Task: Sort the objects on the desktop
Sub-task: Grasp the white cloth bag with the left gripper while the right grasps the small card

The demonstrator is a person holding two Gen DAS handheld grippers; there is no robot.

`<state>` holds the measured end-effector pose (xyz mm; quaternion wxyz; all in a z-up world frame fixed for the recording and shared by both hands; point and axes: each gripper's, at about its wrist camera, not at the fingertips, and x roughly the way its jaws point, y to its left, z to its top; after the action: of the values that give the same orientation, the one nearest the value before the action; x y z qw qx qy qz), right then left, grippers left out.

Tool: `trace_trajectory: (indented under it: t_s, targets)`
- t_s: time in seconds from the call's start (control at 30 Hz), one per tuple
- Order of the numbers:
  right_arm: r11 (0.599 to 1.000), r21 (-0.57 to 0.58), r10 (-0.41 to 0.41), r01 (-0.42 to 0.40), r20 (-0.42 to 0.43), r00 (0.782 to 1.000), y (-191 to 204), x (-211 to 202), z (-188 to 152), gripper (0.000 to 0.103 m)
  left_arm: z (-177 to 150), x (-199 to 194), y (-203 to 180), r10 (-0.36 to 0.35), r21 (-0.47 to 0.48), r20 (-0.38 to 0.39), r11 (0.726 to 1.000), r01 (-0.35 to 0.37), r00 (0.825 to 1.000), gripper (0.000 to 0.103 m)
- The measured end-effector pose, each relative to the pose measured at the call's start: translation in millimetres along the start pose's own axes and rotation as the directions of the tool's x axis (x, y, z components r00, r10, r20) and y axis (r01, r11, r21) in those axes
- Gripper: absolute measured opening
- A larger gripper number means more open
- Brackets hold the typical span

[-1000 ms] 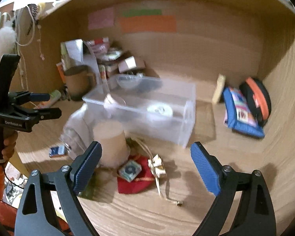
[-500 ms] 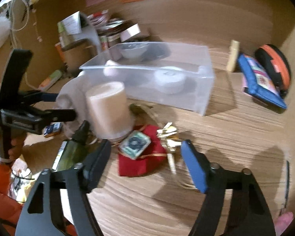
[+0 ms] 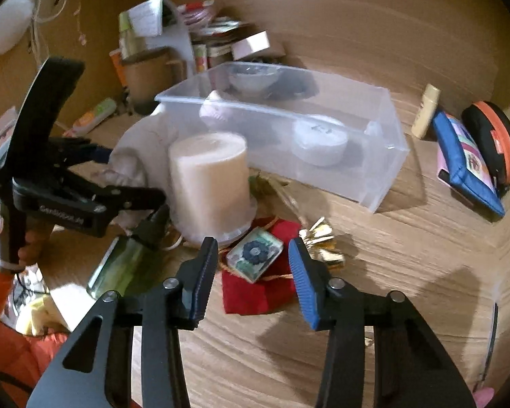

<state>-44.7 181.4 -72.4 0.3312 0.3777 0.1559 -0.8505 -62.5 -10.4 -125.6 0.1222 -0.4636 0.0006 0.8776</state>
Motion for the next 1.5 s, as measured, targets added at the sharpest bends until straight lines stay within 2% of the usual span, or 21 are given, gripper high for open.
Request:
trace_trajectory:
  t_s: [0.1,0.23,0.37,0.53,0.73,0.93,1.17,1.3,1.47,1.5]
  targets:
    - [1.000,-0.004,-0.006,0.006,-0.035,0.999,2.5,10.7,0.0,0.039,-0.1,1.8,0.2,-0.037,-0.007,-0.008,0.999,0.037,0.999,0.075]
    - [1.000,0.021,0.002,0.000,-0.056,0.998,-0.1,19.7,1.7,0.032,-0.4,-0.6,-1.3,-0.071,-0.003,0.004,0.997,0.071,0.997,0.056]
    - [1.000,0.021,-0.010,0.011,-0.046,0.999,0.7,21.8,0.1,0.032,-0.9,-3.1,-7.0,-0.048,0.009,0.026,0.999,0.047,0.999,0.052]
    - [0.999,0.021,-0.030,0.031,-0.026,0.999,1.9,17.1,-3.0,0.025,-0.3,-10.0,-6.2,-0.046,-0.009,0.055,0.999,0.047,0.997,0.041]
    - [0.997,0.066,-0.032,0.030,0.024,0.999,-7.9,0.2,-2.5,0.022,0.1,-17.9,4.1,-0.065,-0.068,0.081,0.995,0.070,0.995,0.036]
    - [0.996,0.088,-0.026,0.022,0.047,0.999,-14.2,-9.5,-2.2,0.022,0.4,-27.9,6.4,-0.053,-0.072,0.102,0.996,0.061,0.993,0.035]
    - [0.994,0.103,-0.037,0.030,0.074,0.997,-16.4,-14.4,-0.2,0.022,5.6,-56.1,12.3,-0.057,-0.098,0.181,0.992,0.075,0.982,0.028]
    - [0.993,0.120,-0.029,0.016,0.113,0.993,-21.8,-27.2,5.0,0.022,7.4,-67.2,16.1,-0.027,-0.096,0.213,0.994,0.048,0.977,0.024]
    - [0.992,0.127,-0.030,0.013,0.140,0.990,-25.4,-38.2,8.6,0.022,5.5,-60.4,22.4,-0.050,-0.096,0.171,0.993,0.067,0.984,0.025]
    - [0.991,0.131,-0.027,0.008,0.143,0.989,-26.8,-39.6,9.2,0.022,3.8,-55.9,21.3,-0.041,-0.093,0.149,0.994,0.055,0.988,0.030]
